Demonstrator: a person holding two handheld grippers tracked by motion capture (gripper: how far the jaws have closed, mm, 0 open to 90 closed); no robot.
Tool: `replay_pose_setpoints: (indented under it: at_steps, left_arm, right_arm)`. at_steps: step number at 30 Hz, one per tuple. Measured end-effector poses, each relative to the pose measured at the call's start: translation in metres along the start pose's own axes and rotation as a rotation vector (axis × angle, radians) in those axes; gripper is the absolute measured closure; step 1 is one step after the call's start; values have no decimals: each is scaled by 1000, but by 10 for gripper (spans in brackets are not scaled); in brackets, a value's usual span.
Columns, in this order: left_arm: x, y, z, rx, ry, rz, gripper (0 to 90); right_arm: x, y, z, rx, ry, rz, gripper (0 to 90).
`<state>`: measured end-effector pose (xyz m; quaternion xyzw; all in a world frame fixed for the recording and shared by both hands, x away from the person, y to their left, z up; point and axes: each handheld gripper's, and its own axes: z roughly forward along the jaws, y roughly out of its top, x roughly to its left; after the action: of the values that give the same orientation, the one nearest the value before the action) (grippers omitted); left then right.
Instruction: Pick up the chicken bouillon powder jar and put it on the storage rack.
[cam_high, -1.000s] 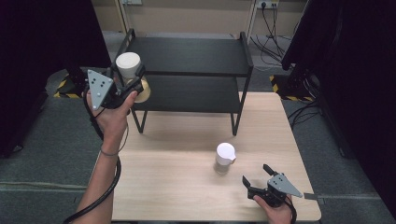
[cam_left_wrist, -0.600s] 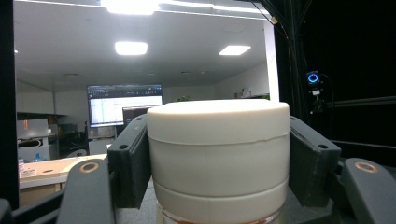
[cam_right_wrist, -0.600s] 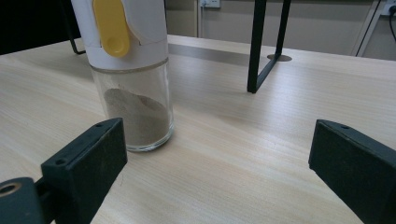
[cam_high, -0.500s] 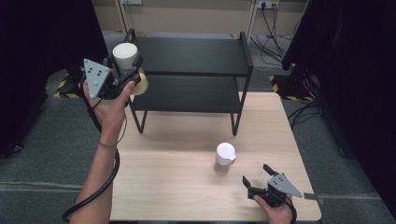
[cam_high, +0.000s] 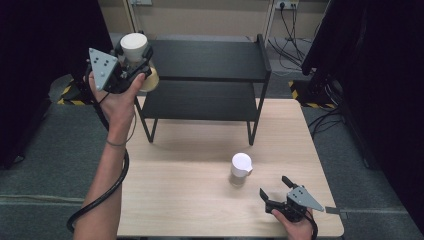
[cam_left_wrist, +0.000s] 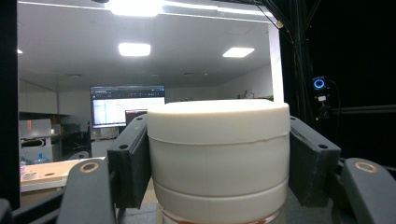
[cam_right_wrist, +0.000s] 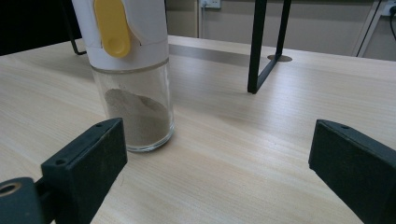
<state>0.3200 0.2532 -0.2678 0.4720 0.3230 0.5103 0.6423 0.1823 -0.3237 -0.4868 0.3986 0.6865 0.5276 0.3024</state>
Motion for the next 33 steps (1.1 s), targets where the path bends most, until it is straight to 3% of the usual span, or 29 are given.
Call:
replay_pose_setpoints:
  at_steps: [17, 33]
  left_arm:
    - [6, 8, 30, 26, 19, -1, 335]
    - [16, 10, 50, 68, 70, 6, 335]
  right_arm:
    - [0, 0, 0, -1, 4, 1, 45]
    - [-1, -1, 0, -4, 7, -2, 45]
